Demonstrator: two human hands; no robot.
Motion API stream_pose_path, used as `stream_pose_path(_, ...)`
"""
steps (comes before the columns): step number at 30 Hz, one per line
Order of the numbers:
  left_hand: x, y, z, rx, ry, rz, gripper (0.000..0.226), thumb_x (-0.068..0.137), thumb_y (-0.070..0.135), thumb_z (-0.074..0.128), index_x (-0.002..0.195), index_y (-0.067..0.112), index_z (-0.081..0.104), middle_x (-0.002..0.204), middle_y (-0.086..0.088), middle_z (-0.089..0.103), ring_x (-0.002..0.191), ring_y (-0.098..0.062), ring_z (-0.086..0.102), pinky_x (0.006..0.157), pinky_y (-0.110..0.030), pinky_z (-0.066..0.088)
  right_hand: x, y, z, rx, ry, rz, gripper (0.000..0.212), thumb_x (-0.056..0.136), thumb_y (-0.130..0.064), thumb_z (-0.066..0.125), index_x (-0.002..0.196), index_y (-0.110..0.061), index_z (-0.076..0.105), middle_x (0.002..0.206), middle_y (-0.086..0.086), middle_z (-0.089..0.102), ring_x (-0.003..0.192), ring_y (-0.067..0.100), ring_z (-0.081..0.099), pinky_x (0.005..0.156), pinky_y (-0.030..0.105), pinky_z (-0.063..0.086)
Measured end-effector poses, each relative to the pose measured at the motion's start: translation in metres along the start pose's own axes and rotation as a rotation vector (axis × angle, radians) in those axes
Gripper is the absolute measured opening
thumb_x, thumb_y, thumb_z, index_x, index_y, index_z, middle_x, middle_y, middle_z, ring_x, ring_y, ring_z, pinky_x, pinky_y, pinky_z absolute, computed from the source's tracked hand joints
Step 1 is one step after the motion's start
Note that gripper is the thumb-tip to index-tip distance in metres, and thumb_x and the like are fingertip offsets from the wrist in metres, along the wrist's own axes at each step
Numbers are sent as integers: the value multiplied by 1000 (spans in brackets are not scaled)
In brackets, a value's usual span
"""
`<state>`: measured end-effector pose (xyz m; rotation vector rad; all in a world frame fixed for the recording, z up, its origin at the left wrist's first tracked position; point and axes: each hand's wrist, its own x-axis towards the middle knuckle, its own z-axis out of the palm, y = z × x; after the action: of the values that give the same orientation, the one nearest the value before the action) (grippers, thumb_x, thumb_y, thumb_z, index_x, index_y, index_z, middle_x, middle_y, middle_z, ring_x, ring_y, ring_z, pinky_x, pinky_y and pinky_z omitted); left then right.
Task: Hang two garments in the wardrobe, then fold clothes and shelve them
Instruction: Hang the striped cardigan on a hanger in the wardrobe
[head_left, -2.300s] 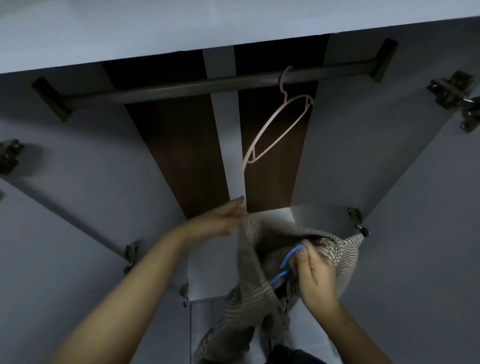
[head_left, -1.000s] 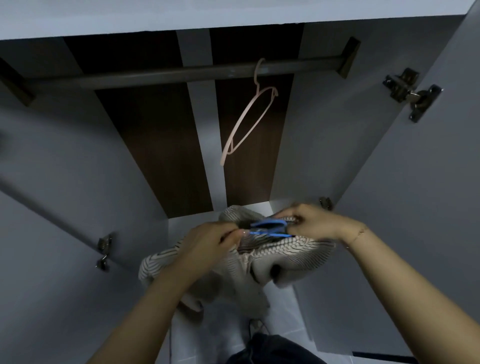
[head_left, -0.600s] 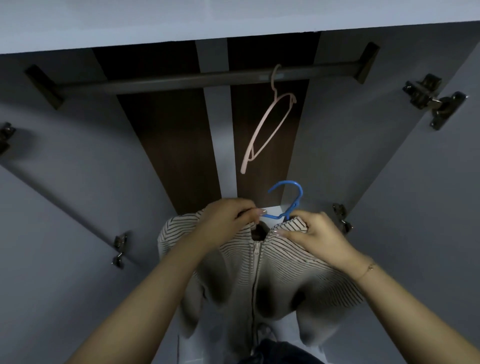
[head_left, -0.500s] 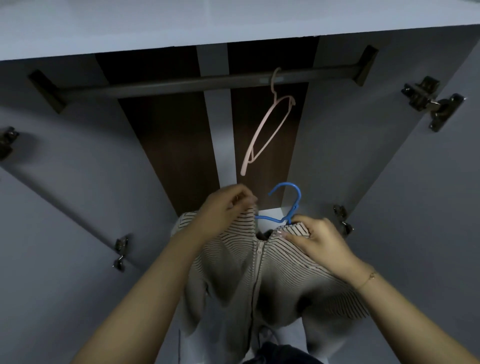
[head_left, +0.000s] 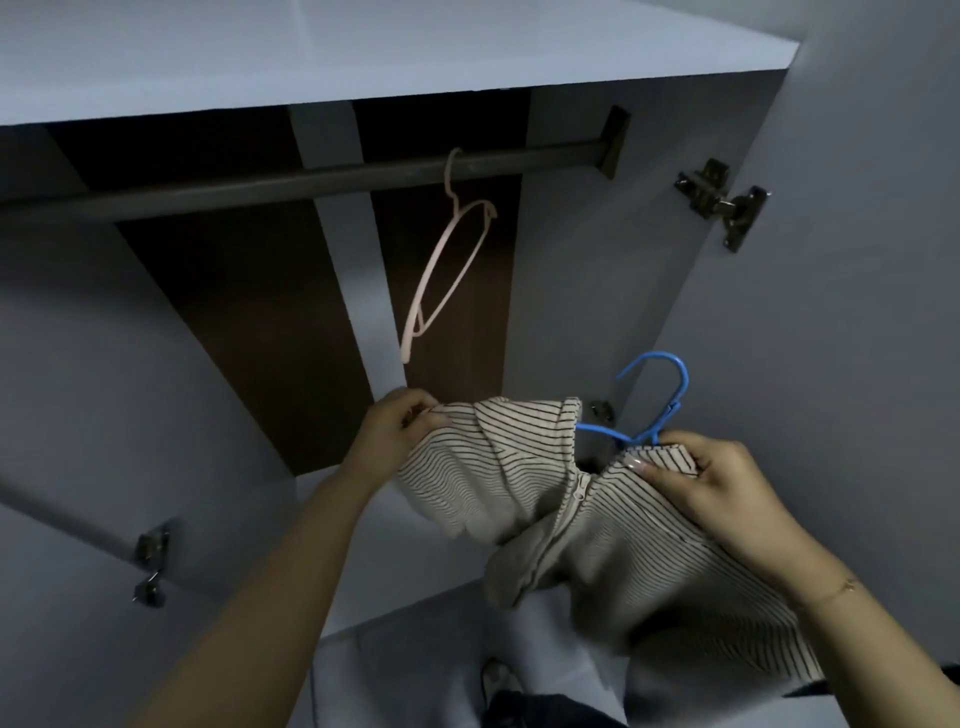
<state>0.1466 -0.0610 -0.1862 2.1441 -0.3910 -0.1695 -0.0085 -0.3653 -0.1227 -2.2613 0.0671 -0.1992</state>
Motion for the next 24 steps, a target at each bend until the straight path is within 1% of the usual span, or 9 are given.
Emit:
stream_pose_path(4,21,23,5,-129,32,19,2,82,18,74,82,20,75,82,5,72,79,-7,67,77,-21,50,-17,3,-33,-17,7,53,33,73,-60,63,96,-38,72,79,14,72,82,38,68,77,50,54)
stream_pose_path(7,36,43,9,-152,94,90,7,85,17,70,85,22,75,87,1,72,85,-13,67,81,-25,52,-24,3,-45,-105,-34,54,25,79,-63,56,96,-48,68,73,14,70,73,34,67,74,46,53)
stream_pose_path(10,48,57,27,-91,21,82,15,92,6,60,101,4,72,103,-12,70,99,-26,65,91,-38,52,-24,4,-39,-120,-26,90,30,80,-62,55,97,-43,69,73,10,71,71,28,67,75,44,53)
stream_pose_path(11,50,60,34,-51,-23,68,19,94,6,58,108,2,70,110,-14,67,104,-27,63,93,-36,50,-23,7,-34,-114,10,116,28,82,-57,58,97,-38,71,75,4,72,73,21,68,77,42,53)
stream_pose_path(13,53,68,44,12,-89,61,28,96,14,58,122,5,63,125,-10,57,113,-21,56,91,-27,44,-17,16,-23,-105,109,179,21,86,-46,66,91,-27,73,75,-4,72,76,13,67,78,39,53)
stream_pose_path(15,54,76,49,18,-102,101,34,96,23,59,128,13,59,130,-2,52,115,-13,50,91,-23,39,-4,22,-10,-83,186,253,18,86,-39,69,80,-22,70,70,-4,69,72,15,65,73,36,52)
stream_pose_path(18,50,86,54,78,-55,170,32,96,31,56,128,24,59,130,6,53,120,-12,47,97,-29,40,29,22,8,-19,233,319,27,87,-32,71,66,-20,58,61,-6,59,66,19,56,65,34,44)
stream_pose_path(21,51,95,52,198,29,194,33,99,38,47,129,29,56,133,9,54,123,-13,46,105,-41,39,70,12,15,24,235,283,29,86,-30,71,62,-23,57,58,-10,56,65,15,54,62,30,40)
stream_pose_path(24,57,103,42,186,118,212,31,100,35,46,127,27,59,130,8,56,121,-13,48,105,-41,39,116,-4,6,43,248,216,25,86,-31,71,64,-26,59,62,-12,60,68,13,57,62,28,39)
